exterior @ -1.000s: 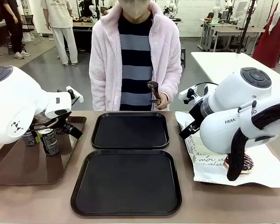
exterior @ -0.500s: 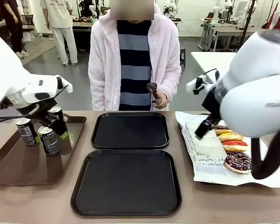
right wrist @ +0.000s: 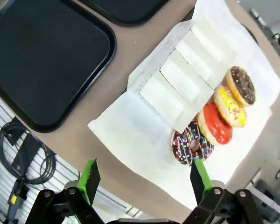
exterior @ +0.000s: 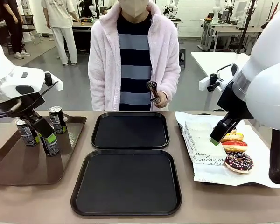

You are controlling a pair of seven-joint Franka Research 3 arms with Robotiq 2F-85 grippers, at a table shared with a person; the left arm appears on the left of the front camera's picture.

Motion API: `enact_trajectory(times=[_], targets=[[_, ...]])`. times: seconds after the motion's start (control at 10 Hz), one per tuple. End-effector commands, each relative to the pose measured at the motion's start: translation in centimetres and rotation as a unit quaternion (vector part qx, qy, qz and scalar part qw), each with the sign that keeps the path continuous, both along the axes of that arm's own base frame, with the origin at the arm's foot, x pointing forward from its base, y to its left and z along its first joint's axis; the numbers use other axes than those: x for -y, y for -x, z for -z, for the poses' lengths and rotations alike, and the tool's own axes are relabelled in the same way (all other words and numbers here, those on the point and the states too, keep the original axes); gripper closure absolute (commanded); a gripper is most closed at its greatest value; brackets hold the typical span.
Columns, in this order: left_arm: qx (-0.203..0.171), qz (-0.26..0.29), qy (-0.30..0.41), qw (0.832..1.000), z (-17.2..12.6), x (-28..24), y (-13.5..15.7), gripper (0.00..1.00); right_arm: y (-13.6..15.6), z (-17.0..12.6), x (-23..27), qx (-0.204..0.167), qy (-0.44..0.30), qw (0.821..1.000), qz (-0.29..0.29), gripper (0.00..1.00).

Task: Set up donuts and drinks on trays.
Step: Pick up one Pepsi coke and place it on the Flat Tray.

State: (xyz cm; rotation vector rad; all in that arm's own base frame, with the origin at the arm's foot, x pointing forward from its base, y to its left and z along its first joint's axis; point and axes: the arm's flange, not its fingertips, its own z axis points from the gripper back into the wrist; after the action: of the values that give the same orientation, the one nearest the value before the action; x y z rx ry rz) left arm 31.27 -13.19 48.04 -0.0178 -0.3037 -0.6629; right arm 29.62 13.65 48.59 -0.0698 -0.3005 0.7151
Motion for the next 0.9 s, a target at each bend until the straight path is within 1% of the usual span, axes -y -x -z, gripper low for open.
enact_trajectory(times=[0.0,0.1,0.2,0.3,0.4,0.5,0.6,0.7,0.8], targets=[[0.0,0.002,0.0,1.0,-0.6,-0.1,0.6,0.0,0.5,-0.6,0.2,0.001,0.0,1.0,0.001,0.0],[-0.046,-0.003,0.22,0.974,-2.1,-2.2,-0.1,0.0,-0.2,-1.4,2.8,-0.031,-0.16,0.987,0.011,0.0],[-0.071,-0.036,0.362,0.929,-3.6,-5.5,-0.1,0.0,-0.6,-2.0,5.6,-0.055,-0.268,0.961,0.031,0.0],[-0.117,-0.049,0.474,0.872,-4.8,-8.8,-0.8,0.0,-1.0,-2.8,9.4,-0.078,-0.384,0.919,0.044,0.0],[-0.136,-0.058,0.543,0.827,-5.1,-11.2,-0.5,0.0,-1.0,-3.3,12.8,-0.089,-0.456,0.884,0.053,0.0],[-0.14,-0.072,0.586,0.795,-5.1,-13.2,-0.3,0.0,-0.7,-3.7,16.0,-0.095,-0.511,0.852,0.062,0.0],[-0.142,-0.085,0.604,0.78,-5.2,-15.2,-0.2,0.0,-0.5,-3.8,19.6,-0.092,-0.548,0.826,0.095,0.0],[-0.137,-0.102,0.626,0.761,-4.8,-17.7,0.4,0.0,-0.1,-3.2,23.7,-0.088,-0.573,0.803,0.135,0.0],[-0.13,-0.121,0.64,0.747,-4.4,-19.9,0.5,0.0,-0.1,-2.3,26.9,-0.094,-0.584,0.788,0.171,0.0]])
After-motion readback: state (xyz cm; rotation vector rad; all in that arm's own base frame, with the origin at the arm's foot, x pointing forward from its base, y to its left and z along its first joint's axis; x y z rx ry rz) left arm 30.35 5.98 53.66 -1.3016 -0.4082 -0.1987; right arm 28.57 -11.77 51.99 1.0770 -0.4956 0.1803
